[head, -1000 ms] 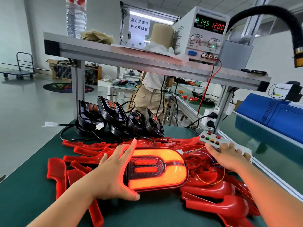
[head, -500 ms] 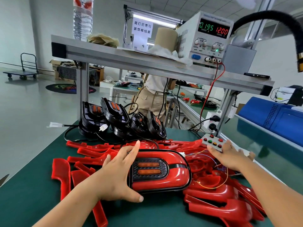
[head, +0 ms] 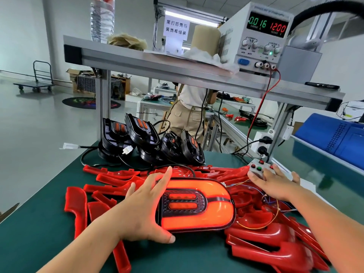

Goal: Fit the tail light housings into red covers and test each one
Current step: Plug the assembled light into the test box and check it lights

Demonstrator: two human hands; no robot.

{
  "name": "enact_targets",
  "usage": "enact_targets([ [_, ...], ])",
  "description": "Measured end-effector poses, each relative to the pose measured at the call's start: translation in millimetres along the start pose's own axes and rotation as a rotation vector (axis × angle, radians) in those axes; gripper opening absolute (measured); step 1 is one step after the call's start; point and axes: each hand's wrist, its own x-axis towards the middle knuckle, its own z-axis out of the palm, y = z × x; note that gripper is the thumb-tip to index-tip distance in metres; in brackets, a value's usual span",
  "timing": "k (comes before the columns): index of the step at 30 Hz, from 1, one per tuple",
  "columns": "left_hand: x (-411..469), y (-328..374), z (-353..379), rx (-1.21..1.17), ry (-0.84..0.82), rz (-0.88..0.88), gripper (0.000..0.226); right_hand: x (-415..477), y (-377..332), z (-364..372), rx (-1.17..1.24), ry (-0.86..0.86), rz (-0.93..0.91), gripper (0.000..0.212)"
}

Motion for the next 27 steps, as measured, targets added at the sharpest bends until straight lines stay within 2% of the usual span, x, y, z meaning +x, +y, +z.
enact_targets([
  [27,-0.9,0.7,-1.8,-0.004,-0.01,-0.001,0.143,6.5,4.3,0.6,-0.006,-0.006,-0.003,0.121],
])
